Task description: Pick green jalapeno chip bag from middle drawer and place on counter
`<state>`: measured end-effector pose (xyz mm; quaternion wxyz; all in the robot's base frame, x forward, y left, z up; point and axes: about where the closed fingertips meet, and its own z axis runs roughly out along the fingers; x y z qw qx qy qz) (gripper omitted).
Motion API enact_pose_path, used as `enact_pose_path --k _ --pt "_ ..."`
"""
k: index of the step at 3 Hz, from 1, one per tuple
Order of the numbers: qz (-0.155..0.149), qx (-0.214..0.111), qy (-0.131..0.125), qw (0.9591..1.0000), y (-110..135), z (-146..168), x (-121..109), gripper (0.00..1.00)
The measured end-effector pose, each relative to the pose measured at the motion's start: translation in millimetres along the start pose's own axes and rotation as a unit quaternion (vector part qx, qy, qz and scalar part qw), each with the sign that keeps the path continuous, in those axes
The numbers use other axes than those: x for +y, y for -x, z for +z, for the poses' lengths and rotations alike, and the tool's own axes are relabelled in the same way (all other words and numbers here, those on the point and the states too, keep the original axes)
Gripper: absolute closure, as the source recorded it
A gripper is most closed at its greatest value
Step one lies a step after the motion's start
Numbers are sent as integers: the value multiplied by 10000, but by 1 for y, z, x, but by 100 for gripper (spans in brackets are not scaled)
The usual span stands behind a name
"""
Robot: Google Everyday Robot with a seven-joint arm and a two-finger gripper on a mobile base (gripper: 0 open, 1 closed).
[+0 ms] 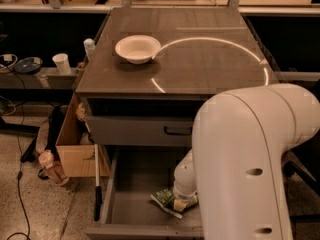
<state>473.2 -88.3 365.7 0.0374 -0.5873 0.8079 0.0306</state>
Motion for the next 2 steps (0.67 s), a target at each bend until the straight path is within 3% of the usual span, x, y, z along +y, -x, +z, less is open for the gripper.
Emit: enact_pose_path --k 1,2 --pt "0 0 0 10000 0 0 0 100" --pt "-74 -197 40 9998 1 -5 0 100"
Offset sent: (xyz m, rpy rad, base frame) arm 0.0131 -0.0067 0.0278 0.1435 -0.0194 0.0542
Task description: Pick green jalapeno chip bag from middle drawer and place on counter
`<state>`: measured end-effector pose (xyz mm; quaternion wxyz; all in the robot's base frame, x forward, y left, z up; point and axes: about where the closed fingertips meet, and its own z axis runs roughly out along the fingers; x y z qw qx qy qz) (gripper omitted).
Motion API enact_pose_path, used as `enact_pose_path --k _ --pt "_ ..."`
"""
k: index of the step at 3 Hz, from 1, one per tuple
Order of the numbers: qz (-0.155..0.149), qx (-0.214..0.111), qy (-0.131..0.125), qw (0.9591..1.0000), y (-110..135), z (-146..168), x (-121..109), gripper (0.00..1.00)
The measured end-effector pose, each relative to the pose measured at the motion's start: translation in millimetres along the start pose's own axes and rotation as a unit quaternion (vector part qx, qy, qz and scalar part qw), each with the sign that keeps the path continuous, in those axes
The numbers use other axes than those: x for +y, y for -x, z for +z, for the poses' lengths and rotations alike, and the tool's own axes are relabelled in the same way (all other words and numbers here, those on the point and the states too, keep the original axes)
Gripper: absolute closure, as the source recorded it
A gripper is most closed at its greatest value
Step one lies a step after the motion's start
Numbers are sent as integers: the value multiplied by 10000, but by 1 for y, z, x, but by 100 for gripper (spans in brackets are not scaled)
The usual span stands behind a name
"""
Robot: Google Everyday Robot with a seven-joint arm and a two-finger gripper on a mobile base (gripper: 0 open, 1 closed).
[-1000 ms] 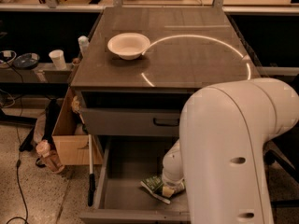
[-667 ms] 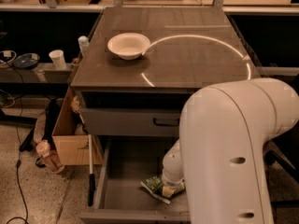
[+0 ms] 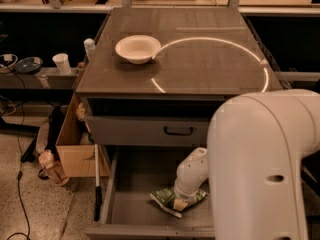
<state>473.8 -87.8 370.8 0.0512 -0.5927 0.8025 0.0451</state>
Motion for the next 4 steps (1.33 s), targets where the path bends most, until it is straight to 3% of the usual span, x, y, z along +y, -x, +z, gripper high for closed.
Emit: enact_pose_path --k 1,2,3,4 --pt "84 -445 102 9989 9 -21 -5 100" --pt "209 -929 283 9951 6 -48 -13 100" --pt "45 -1321 328 9907 -11 -78 -16 100" --pt "-458 -1627 216 9854 -25 -108 -15 100"
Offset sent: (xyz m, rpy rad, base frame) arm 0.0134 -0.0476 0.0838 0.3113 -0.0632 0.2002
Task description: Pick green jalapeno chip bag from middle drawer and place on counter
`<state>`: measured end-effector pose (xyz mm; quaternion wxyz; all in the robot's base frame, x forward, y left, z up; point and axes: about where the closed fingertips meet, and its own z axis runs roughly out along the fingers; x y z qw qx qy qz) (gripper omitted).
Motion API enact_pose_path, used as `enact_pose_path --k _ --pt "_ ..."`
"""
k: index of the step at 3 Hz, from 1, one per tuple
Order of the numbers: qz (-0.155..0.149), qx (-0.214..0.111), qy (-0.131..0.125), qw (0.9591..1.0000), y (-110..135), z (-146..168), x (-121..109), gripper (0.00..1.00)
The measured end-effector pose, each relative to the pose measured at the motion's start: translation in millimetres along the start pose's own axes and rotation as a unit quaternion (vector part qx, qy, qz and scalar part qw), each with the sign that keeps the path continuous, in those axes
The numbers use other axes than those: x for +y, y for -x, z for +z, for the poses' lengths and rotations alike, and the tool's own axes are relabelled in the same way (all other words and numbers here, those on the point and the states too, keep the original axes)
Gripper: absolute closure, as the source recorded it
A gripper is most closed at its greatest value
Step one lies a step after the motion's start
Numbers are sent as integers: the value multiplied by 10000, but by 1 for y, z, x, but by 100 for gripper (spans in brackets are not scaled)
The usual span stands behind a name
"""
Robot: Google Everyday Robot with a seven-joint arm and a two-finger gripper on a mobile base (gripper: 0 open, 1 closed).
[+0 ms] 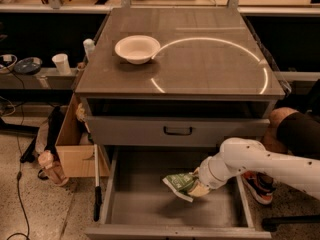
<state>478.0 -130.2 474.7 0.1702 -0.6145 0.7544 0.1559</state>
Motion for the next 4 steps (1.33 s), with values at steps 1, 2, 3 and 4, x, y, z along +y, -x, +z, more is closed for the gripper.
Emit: enact_pose_path --k 1,2,3,4 --pt "-449 -37 0 9990 -4 -4 2 100" --pt "-449 -35 -3 9990 -3 -5 2 100" --pt "-501 -28 -203 9985 9 -35 -3 100" --pt "-589 -76 -494 9970 31 -89 -10 100"
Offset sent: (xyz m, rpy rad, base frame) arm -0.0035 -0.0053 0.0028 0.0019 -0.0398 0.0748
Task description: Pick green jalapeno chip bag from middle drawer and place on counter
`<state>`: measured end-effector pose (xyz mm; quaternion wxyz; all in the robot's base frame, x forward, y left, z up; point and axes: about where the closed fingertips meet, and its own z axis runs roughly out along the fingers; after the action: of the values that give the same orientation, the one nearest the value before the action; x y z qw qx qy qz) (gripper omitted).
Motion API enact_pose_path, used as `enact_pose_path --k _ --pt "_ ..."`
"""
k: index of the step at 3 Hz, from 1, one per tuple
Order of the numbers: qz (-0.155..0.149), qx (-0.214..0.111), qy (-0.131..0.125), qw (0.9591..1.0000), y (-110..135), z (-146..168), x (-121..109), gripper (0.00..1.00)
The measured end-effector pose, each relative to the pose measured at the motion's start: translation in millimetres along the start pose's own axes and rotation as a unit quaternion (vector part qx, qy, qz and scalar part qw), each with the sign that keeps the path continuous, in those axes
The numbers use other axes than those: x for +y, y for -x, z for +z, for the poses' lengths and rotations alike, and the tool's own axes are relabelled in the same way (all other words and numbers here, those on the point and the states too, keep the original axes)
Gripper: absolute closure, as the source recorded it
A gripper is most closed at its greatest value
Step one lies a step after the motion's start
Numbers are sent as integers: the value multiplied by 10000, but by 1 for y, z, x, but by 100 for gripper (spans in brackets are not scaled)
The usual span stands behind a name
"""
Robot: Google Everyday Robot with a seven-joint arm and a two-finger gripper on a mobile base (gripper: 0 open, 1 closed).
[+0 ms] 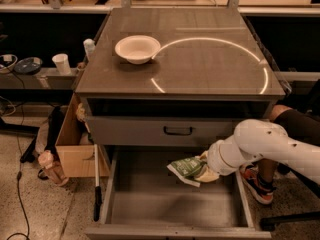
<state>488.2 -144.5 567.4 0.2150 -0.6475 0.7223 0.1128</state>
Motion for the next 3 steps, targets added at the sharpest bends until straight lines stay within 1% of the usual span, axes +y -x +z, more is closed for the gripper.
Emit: enact_pose_path --k 2,3 --pt "-69 -44 -117 9999 21 -58 -10 100" --pt "-140 -26 -299 9995 32 -86 -15 100"
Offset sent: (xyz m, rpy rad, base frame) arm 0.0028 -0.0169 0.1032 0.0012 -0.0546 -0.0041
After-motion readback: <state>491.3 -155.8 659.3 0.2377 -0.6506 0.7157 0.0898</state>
